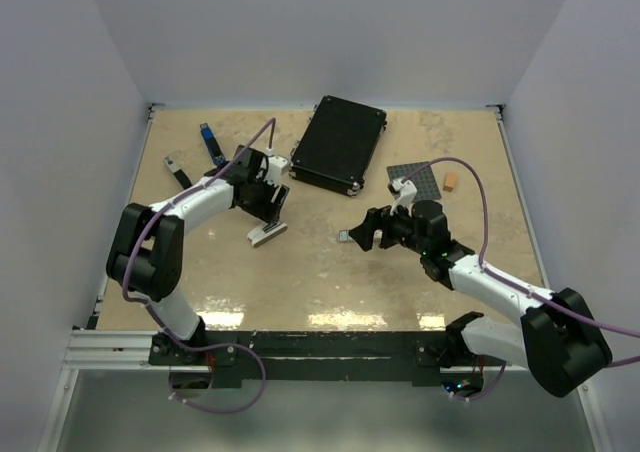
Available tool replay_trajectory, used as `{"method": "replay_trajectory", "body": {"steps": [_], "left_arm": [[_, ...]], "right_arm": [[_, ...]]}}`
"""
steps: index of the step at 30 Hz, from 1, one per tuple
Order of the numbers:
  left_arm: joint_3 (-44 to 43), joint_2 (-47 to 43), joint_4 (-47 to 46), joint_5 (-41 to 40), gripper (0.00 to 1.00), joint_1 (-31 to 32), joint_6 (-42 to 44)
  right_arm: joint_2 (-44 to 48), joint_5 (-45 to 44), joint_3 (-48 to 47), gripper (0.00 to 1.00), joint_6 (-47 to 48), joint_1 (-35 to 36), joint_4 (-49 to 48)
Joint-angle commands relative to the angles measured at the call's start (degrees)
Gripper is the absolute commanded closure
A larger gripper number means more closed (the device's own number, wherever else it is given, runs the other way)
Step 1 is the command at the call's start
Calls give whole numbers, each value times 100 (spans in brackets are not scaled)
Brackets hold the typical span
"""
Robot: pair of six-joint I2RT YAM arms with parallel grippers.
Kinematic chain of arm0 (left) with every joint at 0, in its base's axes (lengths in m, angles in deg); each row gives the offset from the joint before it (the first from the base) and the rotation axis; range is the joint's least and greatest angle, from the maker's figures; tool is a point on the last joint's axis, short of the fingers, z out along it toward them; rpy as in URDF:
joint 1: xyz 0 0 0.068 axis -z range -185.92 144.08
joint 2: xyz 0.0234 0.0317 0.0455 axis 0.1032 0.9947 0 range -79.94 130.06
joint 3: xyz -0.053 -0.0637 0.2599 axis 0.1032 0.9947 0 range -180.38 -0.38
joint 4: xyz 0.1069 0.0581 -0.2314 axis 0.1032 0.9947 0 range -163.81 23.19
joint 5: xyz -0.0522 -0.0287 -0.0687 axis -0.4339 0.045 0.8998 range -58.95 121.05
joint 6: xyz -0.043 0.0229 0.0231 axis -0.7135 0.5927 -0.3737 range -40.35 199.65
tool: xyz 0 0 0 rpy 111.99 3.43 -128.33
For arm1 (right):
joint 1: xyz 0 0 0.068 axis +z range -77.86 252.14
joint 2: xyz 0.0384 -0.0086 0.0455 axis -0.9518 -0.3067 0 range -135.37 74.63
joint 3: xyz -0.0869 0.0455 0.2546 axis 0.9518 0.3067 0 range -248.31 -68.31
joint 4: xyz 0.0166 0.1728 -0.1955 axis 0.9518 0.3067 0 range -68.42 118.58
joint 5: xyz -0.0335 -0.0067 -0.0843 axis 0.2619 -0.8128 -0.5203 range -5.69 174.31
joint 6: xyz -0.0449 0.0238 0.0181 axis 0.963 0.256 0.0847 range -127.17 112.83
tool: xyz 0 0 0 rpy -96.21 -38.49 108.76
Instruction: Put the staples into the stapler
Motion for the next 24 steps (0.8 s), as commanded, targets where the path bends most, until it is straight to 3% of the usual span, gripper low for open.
{"method": "replay_trajectory", "body": {"steps": [1, 7, 17, 24], "left_arm": [[-192, 276, 199, 309, 31, -2, -99], [27, 127, 93, 388, 40, 33, -345], [501, -93, 58, -139, 79, 631, -757], [941, -680, -240, -683, 85, 1193, -1356]], "right_arm": [[-210, 235, -480, 13, -156, 95, 213], [-667, 87, -804, 16, -877, 595, 29], [-1309, -142, -1060, 18, -1563, 1193, -419], [-1731, -178, -1157, 18, -2169, 1431, -815]]}}
